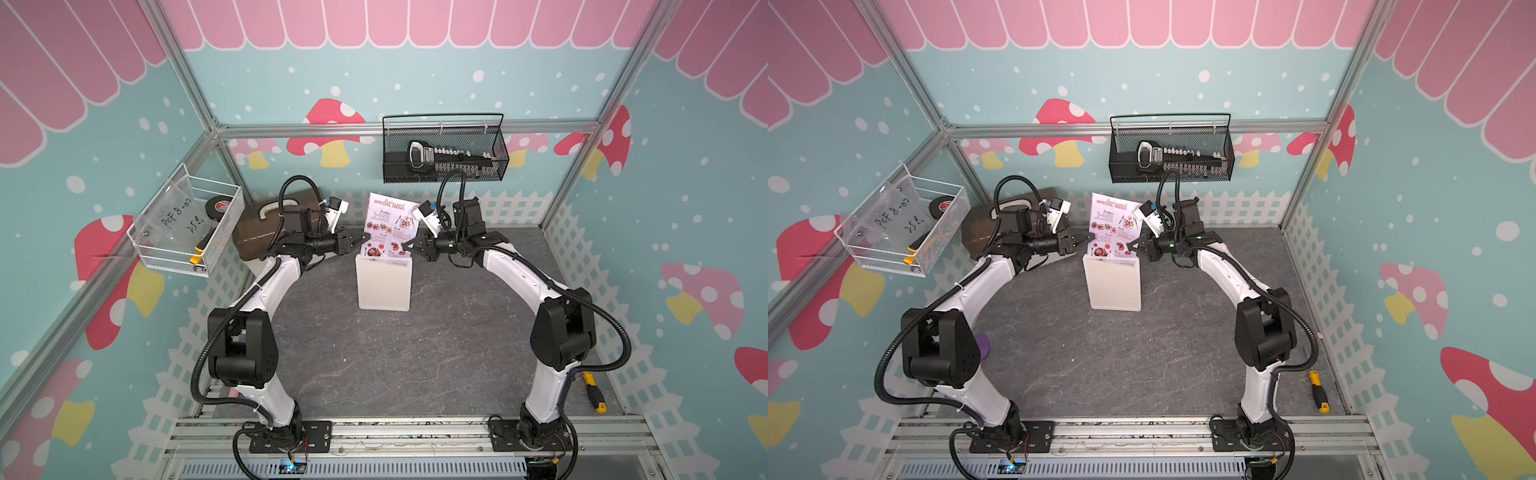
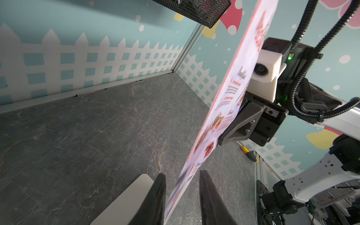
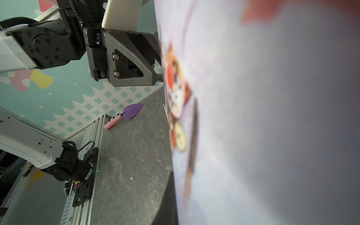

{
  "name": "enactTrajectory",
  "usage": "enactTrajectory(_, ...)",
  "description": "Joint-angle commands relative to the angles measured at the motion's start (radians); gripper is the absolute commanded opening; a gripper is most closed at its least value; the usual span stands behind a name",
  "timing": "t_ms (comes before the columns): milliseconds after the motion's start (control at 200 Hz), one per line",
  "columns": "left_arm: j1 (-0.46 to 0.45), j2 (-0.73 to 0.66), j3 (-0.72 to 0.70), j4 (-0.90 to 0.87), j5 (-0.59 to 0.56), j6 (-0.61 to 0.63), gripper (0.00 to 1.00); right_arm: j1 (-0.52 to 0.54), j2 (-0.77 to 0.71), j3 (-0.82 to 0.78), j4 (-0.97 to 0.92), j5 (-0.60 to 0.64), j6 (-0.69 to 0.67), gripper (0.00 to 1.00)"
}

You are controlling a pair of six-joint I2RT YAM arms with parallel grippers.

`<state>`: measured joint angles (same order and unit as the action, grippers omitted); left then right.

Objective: Insert the menus into the narrow rack
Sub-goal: Insert the menu into the narrow rack.

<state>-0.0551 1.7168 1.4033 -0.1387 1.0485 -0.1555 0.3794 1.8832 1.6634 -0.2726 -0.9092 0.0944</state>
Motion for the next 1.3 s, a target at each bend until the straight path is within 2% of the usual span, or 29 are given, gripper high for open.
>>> enactTrajectory(0,-0.004,-0.005,0.026,-0.020,0.002,0.040,0.30,-0.007,-0.021,0.028,-0.062,-0.019,-0.063,0.02)
enactTrajectory(265,-0.003,-0.006,0.026,-0.020,0.002,0.041,0.30,-0.007,0.008,0.072,-0.129,-0.046,-0.095,0.03)
enactTrajectory(595,-0.005,-0.005,0.026,-0.028,0.002,0.053,0.30,-0.007,0.008,0.076,-0.131,-0.051,-0.096,0.04)
enactTrajectory(931,-0.003,-0.005,0.023,-0.032,0.001,0.059,0.30,-0.004,0.070,0.094,-0.128,-0.063,-0.093,0.05)
enactTrajectory(1161,-0.002,0.002,0.028,-0.033,0.008,0.058,0.30,0.002,0.075,0.093,-0.135,-0.063,-0.104,0.11)
enactTrajectory(1226,-0.003,0.001,0.028,-0.033,0.014,0.059,0.28,0.006,0.076,0.094,-0.135,-0.058,-0.106,0.13)
enactTrajectory(1296,-0.002,0.000,0.027,-0.032,0.026,0.062,0.20,0.007,0.075,0.093,-0.135,-0.056,-0.105,0.15)
